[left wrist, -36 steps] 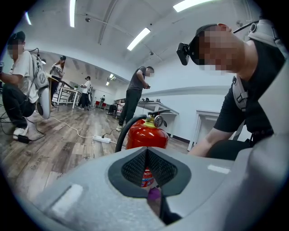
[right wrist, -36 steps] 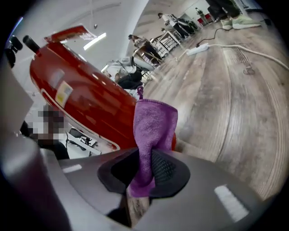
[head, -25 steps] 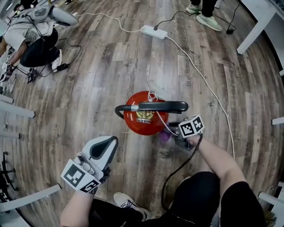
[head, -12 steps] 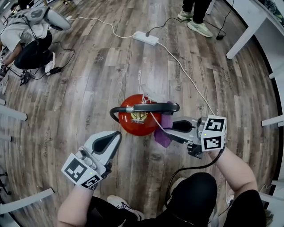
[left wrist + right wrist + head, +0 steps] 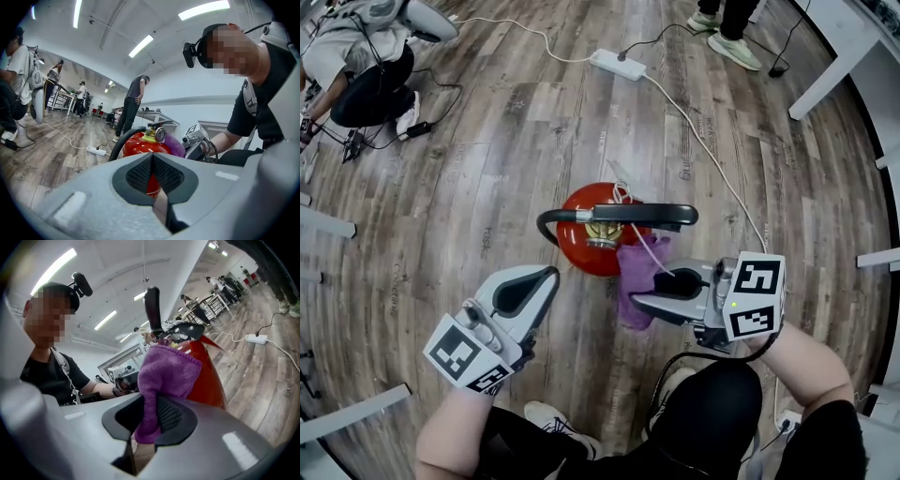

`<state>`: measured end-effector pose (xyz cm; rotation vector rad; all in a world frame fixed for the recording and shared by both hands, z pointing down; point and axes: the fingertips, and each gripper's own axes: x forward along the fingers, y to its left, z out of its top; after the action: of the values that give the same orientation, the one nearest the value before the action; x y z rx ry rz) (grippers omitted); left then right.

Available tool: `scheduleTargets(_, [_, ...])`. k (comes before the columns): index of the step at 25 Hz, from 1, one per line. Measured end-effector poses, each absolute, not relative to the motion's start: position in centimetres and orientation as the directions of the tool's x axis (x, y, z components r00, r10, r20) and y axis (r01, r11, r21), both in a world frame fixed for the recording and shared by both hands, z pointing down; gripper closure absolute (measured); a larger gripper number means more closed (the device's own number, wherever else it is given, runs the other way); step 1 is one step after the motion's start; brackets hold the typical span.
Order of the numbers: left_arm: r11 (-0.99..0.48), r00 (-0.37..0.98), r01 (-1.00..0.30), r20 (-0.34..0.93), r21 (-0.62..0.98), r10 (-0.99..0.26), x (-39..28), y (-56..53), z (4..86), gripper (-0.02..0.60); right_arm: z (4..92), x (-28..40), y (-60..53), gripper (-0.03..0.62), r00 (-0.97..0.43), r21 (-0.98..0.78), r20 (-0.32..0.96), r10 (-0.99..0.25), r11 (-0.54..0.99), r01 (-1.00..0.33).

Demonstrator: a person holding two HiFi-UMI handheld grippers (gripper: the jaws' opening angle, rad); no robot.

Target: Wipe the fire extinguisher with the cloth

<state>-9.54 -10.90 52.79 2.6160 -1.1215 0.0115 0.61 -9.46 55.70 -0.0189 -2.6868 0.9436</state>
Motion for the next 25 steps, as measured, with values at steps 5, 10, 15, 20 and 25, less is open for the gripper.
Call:
scheduleTargets(5, [-0.655,0.699,-0.708,0.129,0.265,-0.704,-9.5,-10.6,53.0,0.577,63.2,0.0,-8.3,0.523,-0.915,-0.661,0.364,0.174,0.741,-0.122])
scheduleTargets(10, [-0.648,0.694,-0.715,0.151,0.263,-0.704,-9.8,-10.0,53.4,0.577,71.6,-0.4,-7.6,0.523,-0.879,-0.716,0.432,0.199,0.669,-0.201])
scheduleTargets(15, [-0.629,0.677,-0.732,0.182,0.260,-0.713,-10.8,-9.3,54.0,0.577,81.0,-0.3,-7.3,0.523,-0.820,-0.729,0.534,0.204,0.603,-0.325])
scheduleTargets(20, [-0.615,0.663,-0.747,0.214,0.254,-0.717,-11.6,-8.4,54.8,0.577,88.9,0.5,-7.4,0.523,-0.739,-0.701,0.648,0.184,0.525,-0.483])
scheduleTargets(25, [-0.604,0.651,-0.758,0.236,0.245,-0.721,-12.3,-7.6,55.1,0.577,90.2,0.2,-6.8,0.523,-0.742,-0.716,0.642,0.195,0.500,-0.488])
